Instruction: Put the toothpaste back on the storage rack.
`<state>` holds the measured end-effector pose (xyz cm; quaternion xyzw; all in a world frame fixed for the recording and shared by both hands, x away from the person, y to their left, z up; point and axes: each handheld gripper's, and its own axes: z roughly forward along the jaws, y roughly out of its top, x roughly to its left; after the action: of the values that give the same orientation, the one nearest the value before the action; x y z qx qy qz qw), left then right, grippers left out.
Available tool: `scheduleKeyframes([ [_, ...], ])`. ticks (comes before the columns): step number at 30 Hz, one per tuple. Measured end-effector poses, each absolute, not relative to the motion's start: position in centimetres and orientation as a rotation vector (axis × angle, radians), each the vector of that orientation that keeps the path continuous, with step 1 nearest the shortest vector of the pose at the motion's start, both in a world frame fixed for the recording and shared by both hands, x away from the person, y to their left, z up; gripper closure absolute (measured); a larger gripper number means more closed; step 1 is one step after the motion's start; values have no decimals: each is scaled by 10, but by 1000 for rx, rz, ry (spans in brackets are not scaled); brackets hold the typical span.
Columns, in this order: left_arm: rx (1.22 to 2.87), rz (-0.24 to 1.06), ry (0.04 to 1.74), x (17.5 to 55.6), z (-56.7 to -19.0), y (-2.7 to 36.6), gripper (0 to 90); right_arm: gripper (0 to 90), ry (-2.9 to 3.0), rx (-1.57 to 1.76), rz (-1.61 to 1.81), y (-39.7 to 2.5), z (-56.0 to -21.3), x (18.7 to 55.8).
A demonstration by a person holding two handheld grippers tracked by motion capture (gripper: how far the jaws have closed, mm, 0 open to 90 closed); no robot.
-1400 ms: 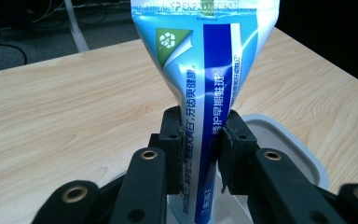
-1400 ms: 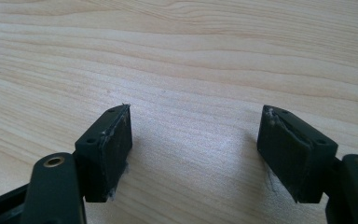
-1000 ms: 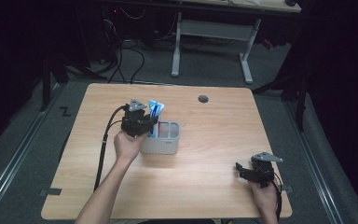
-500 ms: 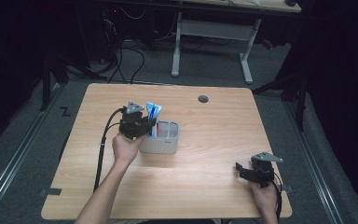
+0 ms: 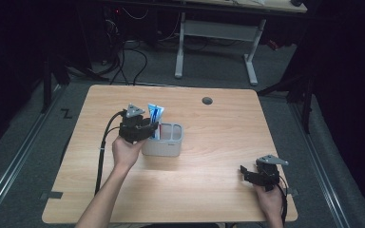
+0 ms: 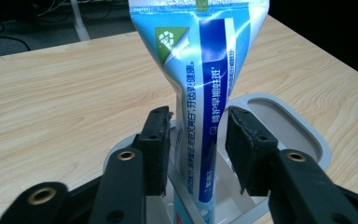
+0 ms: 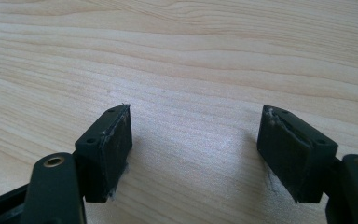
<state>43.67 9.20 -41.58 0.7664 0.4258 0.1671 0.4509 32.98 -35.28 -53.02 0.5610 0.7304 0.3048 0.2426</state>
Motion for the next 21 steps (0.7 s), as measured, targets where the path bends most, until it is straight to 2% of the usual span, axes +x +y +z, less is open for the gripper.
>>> scheduleKeyframes([
  [8, 1874, 430, 1038, 432, -412, 97, 499, 265, 1996, 1533, 833, -353, -530, 330],
  [21, 1844, 467, 1040, 424, -408, 113, 462, 264, 1996, 1533, 833, -353, -530, 330],
])
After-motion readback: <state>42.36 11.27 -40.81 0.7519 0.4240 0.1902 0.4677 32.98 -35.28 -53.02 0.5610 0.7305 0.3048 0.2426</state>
